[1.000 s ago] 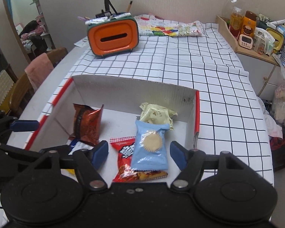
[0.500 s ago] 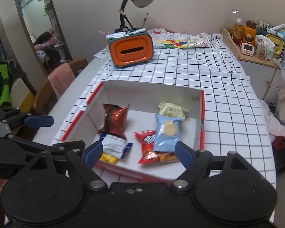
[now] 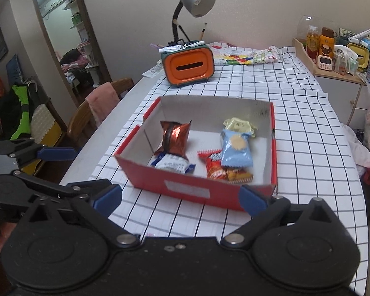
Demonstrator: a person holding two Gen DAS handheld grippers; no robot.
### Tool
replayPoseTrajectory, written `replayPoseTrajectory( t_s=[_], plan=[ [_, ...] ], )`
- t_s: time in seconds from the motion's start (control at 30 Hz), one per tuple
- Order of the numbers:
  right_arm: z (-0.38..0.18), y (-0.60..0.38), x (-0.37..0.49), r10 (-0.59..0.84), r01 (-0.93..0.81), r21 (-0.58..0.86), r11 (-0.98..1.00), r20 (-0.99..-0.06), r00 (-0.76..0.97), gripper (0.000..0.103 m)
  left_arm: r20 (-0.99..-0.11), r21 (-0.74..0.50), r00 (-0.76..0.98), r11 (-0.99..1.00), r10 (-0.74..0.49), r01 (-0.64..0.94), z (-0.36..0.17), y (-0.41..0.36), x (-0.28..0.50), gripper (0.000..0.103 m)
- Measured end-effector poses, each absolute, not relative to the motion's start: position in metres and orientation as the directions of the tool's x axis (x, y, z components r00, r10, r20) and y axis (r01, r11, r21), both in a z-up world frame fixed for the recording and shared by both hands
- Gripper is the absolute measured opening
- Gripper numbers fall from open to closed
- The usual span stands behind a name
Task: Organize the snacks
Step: 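Move both tools back over the remaining snack pile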
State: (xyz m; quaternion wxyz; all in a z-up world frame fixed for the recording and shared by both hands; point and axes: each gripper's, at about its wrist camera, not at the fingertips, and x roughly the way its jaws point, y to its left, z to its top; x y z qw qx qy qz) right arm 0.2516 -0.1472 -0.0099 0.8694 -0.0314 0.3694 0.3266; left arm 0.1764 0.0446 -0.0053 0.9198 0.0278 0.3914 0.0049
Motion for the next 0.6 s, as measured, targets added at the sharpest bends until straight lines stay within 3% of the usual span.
replayPoseTrajectory(
  t_s=[0.3,0.6],
  plan=[
    [-0.044,-0.146,0.211,0.569,-0.657,0.175,0.733,-0.688,0.452,0.103,-0.745,0.008,0.667,0.999,-0.018,0.036,-0.038,0.054,0.138,0.090],
    [-0.076,-0.147,0.187,0.563,-0.693,0.144,0.707,-0.707,0.427,0.103,-0.786,0.000,0.609,0.985,-0.107,0.173,-0.070,0.054,0.116,0.091]
  ],
)
